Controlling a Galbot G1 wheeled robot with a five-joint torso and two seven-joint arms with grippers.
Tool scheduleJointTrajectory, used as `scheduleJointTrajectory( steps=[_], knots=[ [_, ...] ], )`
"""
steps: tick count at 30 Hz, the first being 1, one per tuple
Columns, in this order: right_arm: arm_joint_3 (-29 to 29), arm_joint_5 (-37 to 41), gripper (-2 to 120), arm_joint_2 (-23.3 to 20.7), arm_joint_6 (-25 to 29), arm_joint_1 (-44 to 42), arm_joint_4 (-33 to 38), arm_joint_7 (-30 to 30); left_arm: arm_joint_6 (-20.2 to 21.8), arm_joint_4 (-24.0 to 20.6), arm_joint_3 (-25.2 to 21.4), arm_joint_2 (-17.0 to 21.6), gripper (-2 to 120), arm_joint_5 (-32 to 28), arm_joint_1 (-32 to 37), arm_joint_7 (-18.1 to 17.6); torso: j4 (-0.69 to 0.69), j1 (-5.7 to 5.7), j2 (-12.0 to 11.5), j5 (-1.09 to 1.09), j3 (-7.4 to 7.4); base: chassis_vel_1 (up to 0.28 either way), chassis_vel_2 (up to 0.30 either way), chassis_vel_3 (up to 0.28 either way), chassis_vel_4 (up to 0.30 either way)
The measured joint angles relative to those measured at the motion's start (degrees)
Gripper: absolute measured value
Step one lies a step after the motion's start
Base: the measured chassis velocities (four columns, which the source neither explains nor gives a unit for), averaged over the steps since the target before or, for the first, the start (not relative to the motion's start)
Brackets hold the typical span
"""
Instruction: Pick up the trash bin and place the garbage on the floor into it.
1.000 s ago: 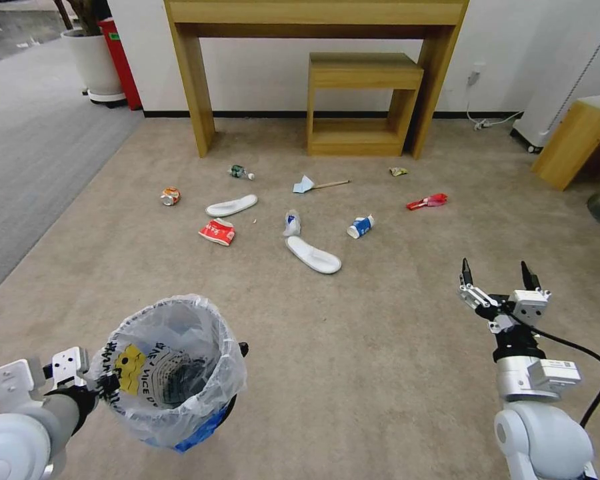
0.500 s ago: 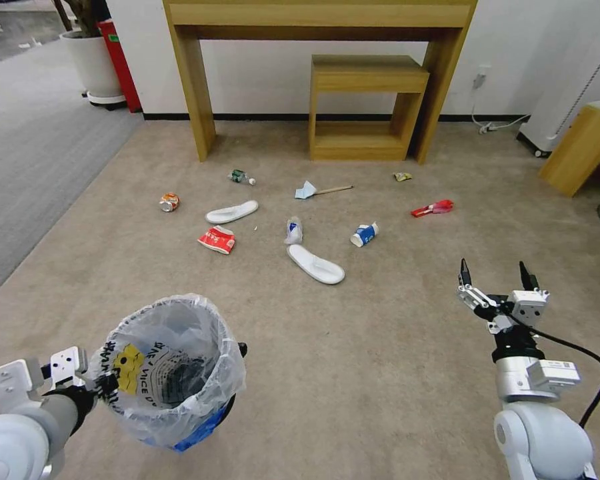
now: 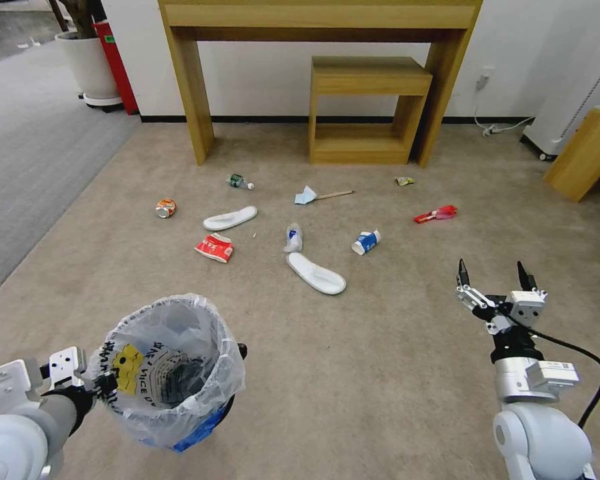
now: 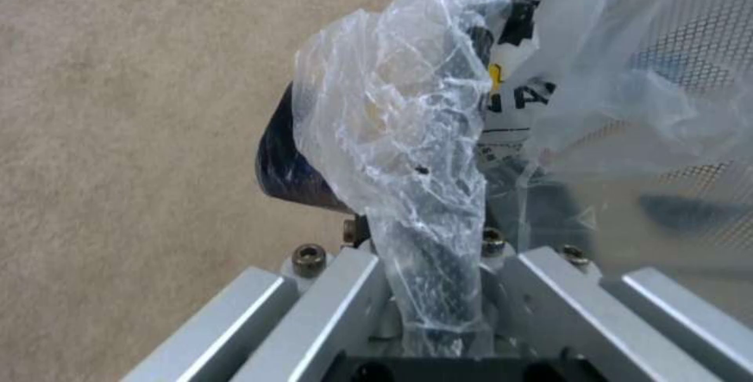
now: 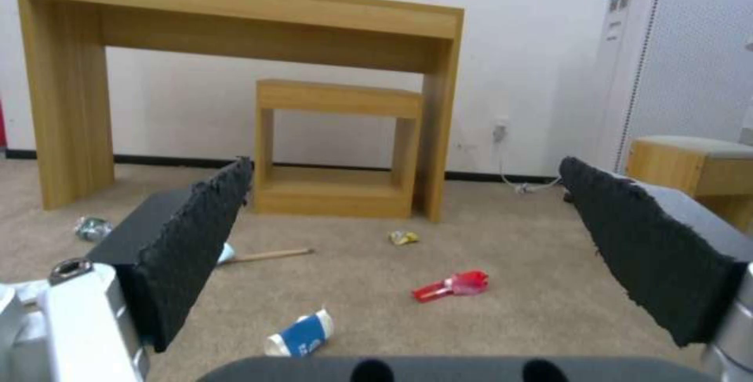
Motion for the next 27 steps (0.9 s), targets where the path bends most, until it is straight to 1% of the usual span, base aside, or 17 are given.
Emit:
scheduleJointTrajectory(
  steps=[27],
  knots=[
    [-0.2, -0.1, 100, -0.2, -0.2, 0.1, -0.1, -0.1, 0.0, 0.6, -0.8, 1.3, 0, -0.5, 0.0, 0.0, 0.0, 0.0, 0.0, 0.01, 0.0, -0.079, 0.077, 0.084, -0.08]
  ],
)
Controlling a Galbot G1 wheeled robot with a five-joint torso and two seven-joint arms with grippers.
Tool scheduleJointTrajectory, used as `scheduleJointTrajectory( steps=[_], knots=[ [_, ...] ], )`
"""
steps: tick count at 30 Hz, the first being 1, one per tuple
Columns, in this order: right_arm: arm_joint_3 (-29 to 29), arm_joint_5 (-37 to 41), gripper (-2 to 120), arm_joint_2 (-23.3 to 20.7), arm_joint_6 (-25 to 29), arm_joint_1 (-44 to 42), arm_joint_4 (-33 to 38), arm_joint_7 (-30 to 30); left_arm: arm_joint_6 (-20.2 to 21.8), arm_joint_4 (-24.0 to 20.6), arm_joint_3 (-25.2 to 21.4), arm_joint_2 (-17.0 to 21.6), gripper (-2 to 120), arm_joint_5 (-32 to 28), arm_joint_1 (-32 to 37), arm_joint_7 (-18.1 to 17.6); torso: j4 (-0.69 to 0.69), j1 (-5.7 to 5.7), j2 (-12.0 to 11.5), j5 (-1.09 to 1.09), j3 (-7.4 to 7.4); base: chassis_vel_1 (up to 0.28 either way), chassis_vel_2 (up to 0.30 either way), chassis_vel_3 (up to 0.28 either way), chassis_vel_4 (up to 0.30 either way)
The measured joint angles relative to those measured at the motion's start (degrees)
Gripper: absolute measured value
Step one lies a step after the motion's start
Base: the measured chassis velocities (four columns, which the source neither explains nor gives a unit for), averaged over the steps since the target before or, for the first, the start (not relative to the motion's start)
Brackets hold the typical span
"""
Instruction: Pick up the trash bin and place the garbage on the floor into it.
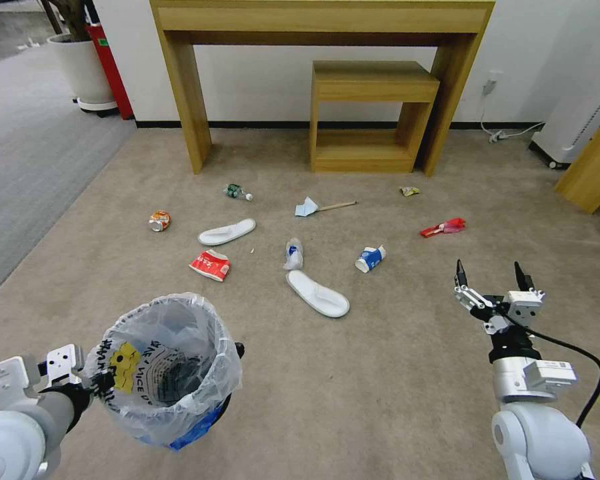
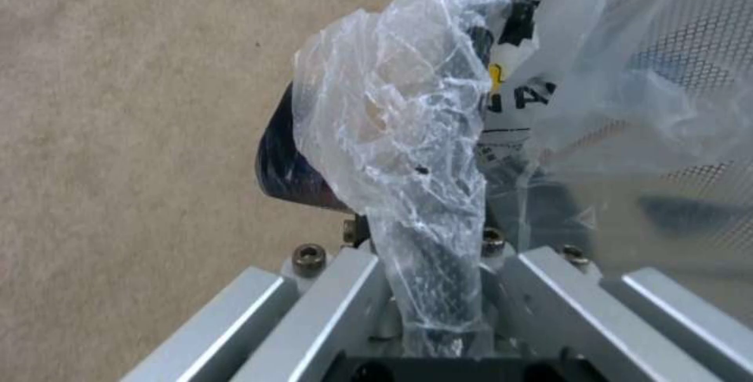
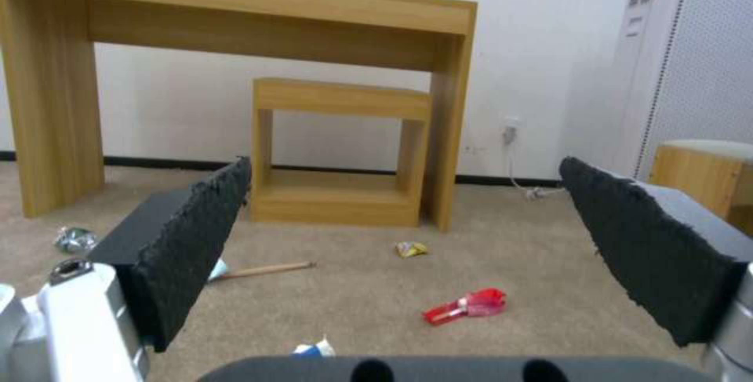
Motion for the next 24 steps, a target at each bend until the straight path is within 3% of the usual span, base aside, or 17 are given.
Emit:
scheduleJointTrajectory(
  steps=[24],
  knots=[
    [-0.3, -0.2, 100, 0.0, 0.0, 0.1, -0.4, -0.2, 0.0, 0.2, -0.2, 0.2, 0, -0.3, -0.2, 0.0, 0.0, 0.0, 0.0, 0.0, 0.0, -0.083, 0.08, 0.08, -0.082]
  ],
)
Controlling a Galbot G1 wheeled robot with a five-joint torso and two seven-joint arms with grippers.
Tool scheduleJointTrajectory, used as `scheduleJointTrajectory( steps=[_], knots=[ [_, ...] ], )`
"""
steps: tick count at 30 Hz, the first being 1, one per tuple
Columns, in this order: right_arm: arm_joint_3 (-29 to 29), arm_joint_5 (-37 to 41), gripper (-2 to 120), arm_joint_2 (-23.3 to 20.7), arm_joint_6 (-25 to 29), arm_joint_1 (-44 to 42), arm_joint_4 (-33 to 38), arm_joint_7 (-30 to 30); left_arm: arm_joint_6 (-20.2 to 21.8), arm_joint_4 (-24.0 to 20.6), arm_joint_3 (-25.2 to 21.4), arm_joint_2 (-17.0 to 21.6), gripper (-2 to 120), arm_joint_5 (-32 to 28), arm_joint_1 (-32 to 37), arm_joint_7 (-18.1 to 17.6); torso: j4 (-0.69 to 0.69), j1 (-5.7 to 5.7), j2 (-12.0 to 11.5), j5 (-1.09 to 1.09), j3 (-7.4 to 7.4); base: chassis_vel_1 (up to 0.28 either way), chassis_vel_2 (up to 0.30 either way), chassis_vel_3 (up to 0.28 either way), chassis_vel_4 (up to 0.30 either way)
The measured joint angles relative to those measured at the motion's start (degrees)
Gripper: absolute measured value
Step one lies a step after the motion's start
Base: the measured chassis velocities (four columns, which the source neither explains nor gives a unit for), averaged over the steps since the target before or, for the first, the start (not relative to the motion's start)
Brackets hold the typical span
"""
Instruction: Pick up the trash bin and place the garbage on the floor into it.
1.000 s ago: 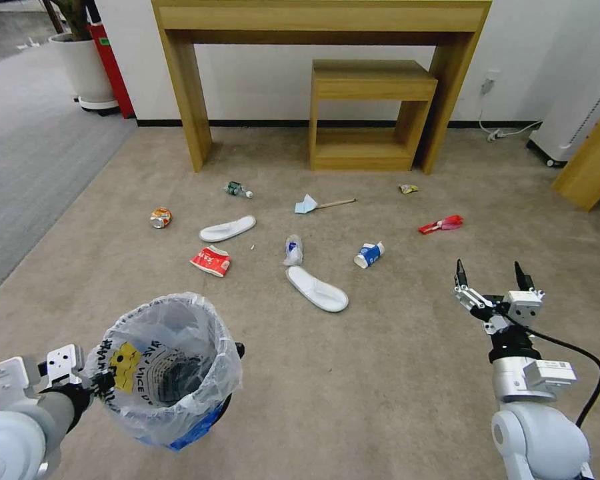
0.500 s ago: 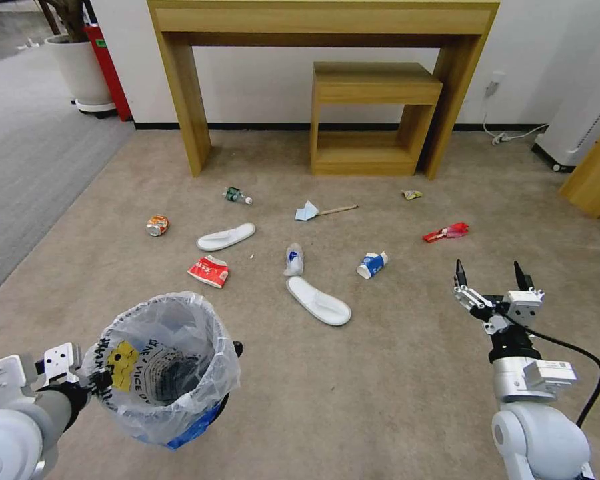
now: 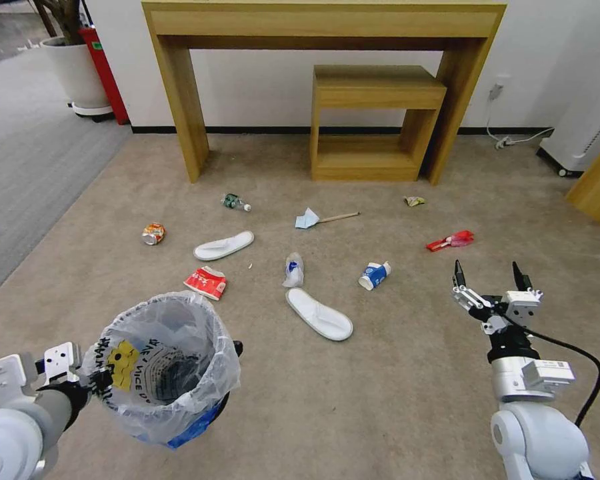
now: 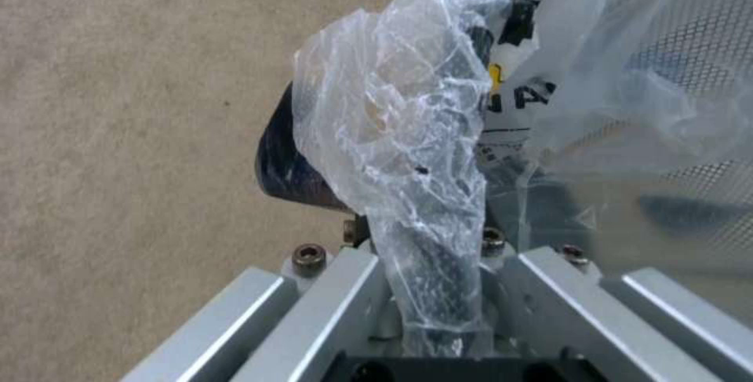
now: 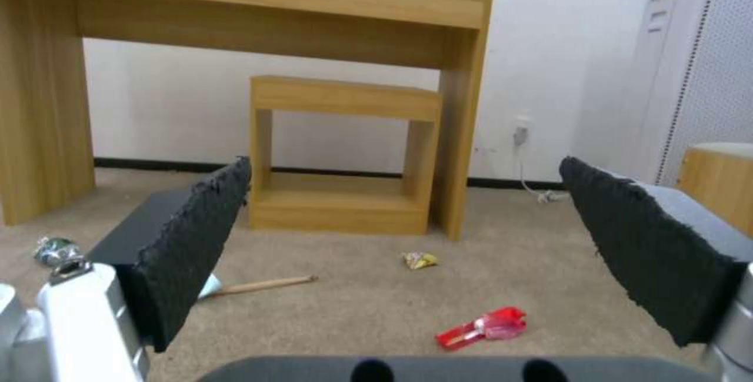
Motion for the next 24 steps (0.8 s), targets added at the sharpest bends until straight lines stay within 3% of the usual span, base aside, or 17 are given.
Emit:
scheduleJointTrajectory(
  steps=[24],
  knots=[
    [0.0, 0.0, 100, -0.2, 0.2, 0.1, -0.6, -0.2, 0.0, 0.0, -0.1, -0.3, 0, 0.0, 0.0, 0.0, 0.0, 0.0, 0.0, 0.0, 0.0, -0.078, 0.076, 0.081, -0.077]
  ],
)
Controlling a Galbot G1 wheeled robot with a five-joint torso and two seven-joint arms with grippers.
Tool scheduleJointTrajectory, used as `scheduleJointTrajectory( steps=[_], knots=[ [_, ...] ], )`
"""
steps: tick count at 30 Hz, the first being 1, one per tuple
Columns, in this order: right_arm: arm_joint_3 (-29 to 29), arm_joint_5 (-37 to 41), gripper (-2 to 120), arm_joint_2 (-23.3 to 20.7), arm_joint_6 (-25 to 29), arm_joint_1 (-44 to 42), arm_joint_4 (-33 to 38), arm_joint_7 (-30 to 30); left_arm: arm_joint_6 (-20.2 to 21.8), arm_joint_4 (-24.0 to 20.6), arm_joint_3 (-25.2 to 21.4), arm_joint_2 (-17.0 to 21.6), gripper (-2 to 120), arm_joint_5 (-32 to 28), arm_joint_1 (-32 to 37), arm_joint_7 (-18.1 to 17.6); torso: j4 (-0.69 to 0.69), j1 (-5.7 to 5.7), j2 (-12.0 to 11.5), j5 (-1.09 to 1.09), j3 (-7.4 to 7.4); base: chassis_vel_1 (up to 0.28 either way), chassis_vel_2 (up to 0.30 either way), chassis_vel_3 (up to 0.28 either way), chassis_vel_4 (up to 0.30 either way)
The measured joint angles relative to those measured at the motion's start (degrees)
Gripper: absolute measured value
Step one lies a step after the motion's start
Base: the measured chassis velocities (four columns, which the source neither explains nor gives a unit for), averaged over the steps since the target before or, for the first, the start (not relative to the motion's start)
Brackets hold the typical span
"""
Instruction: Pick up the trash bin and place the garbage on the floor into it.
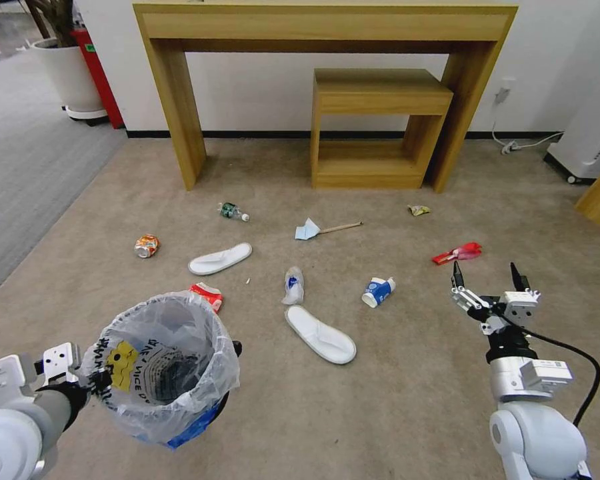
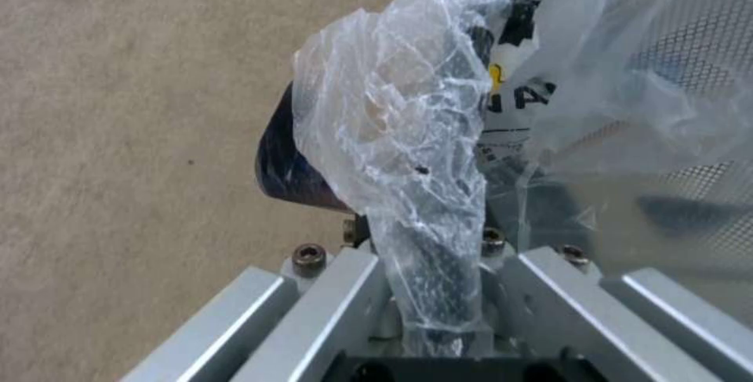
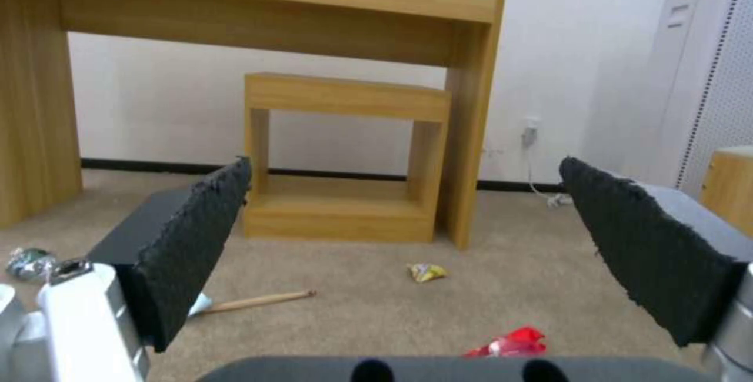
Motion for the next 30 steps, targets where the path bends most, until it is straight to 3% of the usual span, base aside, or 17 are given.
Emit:
scheduleJointTrajectory(
  steps=[30],
  knots=[
    [-0.5, 0.2, 100, -0.5, 0.1, 0.6, -1.1, -0.5, 0.0, 0.3, 0.1, -0.2, 0, 0.1, -0.2, 0.0, 0.0, 0.0, 0.0, 0.0, 0.0, -0.077, 0.083, 0.076, -0.079]
  ],
)
